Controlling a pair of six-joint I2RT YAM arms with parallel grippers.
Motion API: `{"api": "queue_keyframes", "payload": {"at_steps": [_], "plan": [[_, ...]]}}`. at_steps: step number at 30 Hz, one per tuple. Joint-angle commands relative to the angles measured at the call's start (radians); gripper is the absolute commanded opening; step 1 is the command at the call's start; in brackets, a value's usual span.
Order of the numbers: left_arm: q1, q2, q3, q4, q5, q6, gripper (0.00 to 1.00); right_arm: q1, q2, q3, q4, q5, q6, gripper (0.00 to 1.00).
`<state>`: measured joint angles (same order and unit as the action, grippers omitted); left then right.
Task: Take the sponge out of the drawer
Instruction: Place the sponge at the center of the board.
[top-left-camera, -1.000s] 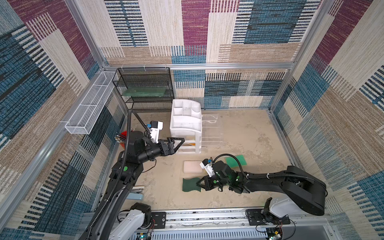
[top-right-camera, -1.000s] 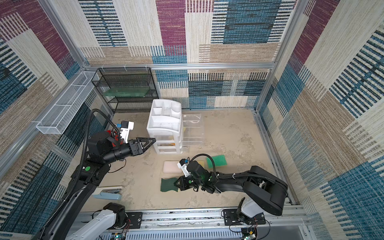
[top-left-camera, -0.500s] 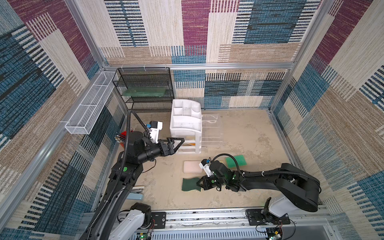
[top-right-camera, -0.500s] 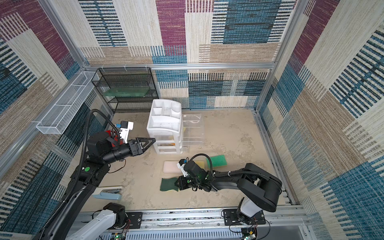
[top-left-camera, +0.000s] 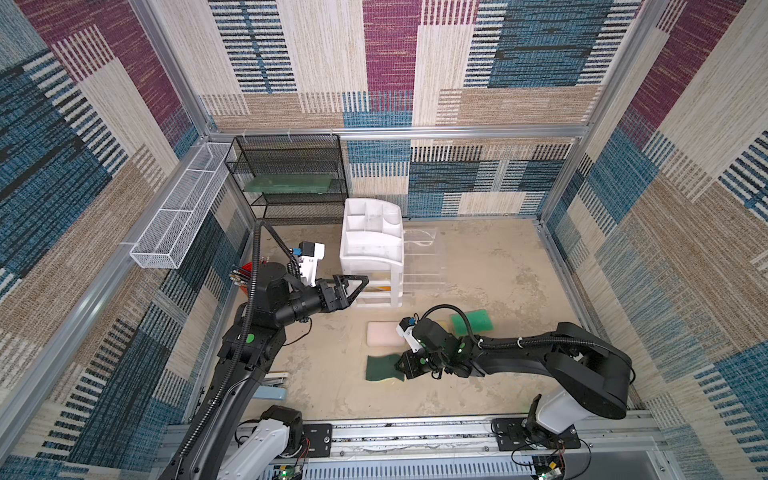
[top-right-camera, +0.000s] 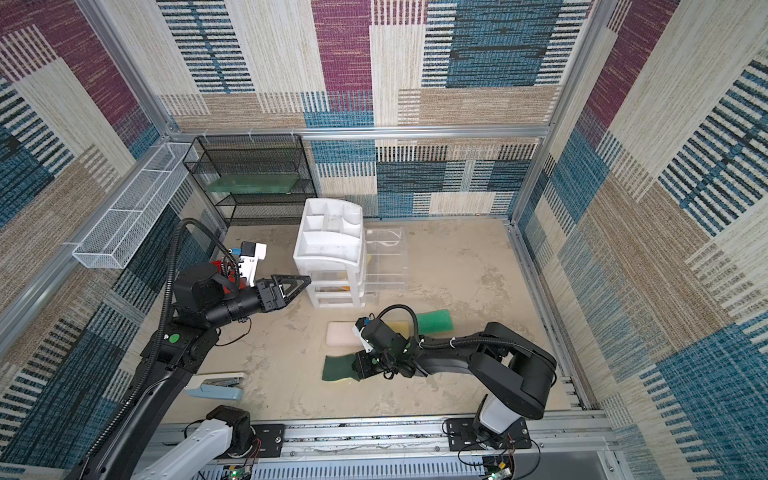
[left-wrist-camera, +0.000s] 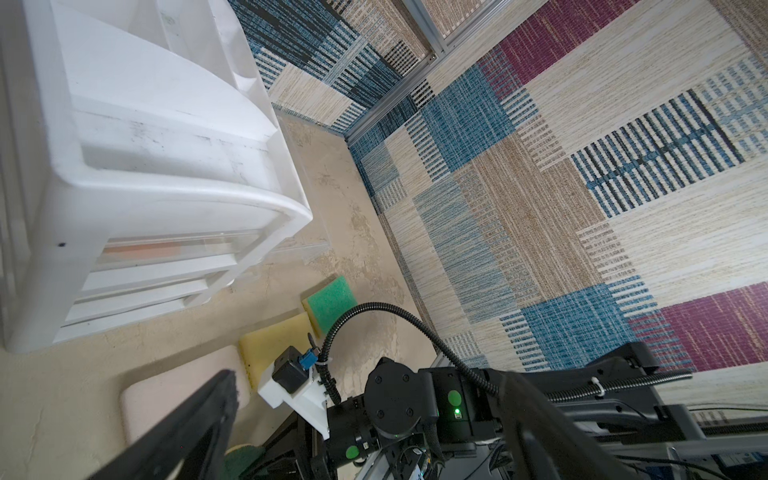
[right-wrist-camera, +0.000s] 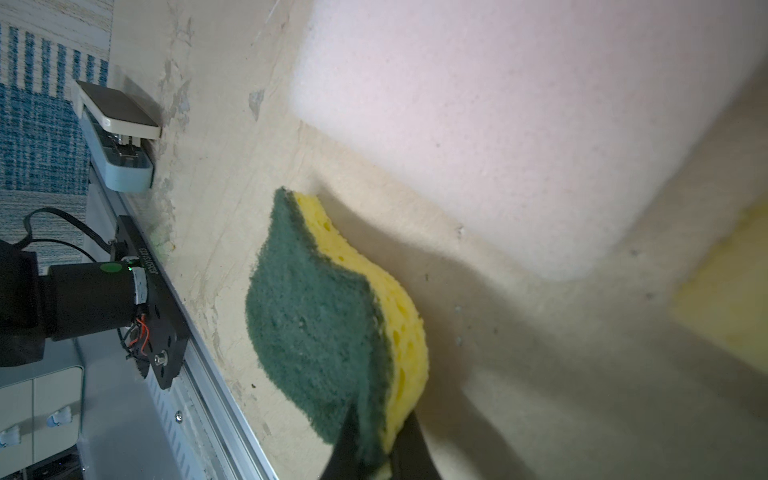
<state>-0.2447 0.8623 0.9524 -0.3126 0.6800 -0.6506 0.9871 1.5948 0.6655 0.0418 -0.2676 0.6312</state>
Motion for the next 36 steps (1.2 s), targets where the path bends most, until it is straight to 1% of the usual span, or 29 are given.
{"api": "queue_keyframes", "payload": {"at_steps": [1,6,10,14,20,29,36], "plan": [[0.001,-0.005,-0.001,-0.003,-0.011,0.019,1.00,-0.001,0.013,0.011,-0.074,0.039,-0.032,0.00],[0.001,-0.004,-0.001,-0.006,-0.014,0.021,1.00,-0.004,0.023,0.022,-0.091,0.052,-0.044,0.01],[0.002,-0.003,0.000,-0.011,-0.019,0.022,1.00,-0.005,0.032,0.039,-0.111,0.056,-0.057,0.08],[0.002,-0.002,0.000,-0.013,-0.022,0.022,1.00,-0.005,0.023,0.046,-0.127,0.066,-0.066,0.11],[0.002,0.000,0.000,-0.010,-0.019,0.022,1.00,-0.005,0.014,0.049,-0.149,0.070,-0.073,0.18],[0.003,-0.003,0.001,-0.010,-0.017,0.020,1.00,-0.003,0.019,0.065,-0.164,0.078,-0.082,0.25],[0.003,-0.003,0.000,-0.010,-0.018,0.022,1.00,0.002,0.024,0.072,-0.174,0.086,-0.085,0.34]]}}
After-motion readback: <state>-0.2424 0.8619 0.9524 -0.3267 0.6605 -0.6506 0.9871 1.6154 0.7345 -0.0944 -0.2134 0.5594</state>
